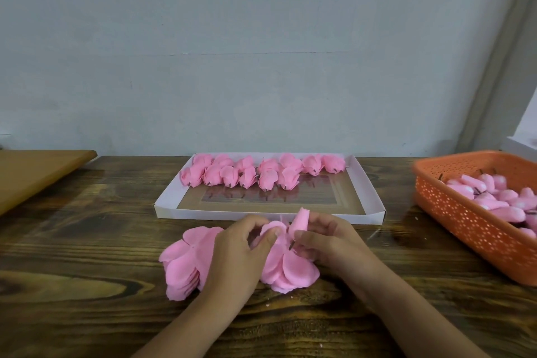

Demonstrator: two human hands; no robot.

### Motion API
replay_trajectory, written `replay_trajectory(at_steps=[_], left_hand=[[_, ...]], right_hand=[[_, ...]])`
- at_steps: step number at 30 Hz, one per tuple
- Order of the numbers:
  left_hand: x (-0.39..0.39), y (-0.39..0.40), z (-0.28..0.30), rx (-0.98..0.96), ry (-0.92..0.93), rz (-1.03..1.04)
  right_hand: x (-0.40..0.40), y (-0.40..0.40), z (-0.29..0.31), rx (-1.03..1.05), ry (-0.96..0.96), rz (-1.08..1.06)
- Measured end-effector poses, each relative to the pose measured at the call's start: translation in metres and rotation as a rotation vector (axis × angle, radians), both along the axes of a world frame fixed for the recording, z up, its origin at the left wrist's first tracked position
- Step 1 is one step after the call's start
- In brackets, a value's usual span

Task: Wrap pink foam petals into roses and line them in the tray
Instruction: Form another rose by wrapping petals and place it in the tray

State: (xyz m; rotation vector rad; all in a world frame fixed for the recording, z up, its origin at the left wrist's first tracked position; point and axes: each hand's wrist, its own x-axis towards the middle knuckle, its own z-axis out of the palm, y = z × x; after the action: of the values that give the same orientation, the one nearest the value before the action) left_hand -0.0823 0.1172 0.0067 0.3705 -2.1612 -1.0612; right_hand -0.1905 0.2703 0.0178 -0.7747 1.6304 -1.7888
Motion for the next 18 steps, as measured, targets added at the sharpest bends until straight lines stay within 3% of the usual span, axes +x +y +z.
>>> replay_trajectory(at_steps=[12, 18], left_hand=[[-0.0021, 0.0063, 0.0014, 0.428, -0.094, -0.108], [-0.0014, 0.0061, 0.0019, 0.516, -0.108, -0.104]], right_hand=[[0.0058, -0.0015, 0.0027, -0.047, 0.026, -0.055], [0.0062, -0.0020, 0.0020, -0.063, 0.098, -0.090]])
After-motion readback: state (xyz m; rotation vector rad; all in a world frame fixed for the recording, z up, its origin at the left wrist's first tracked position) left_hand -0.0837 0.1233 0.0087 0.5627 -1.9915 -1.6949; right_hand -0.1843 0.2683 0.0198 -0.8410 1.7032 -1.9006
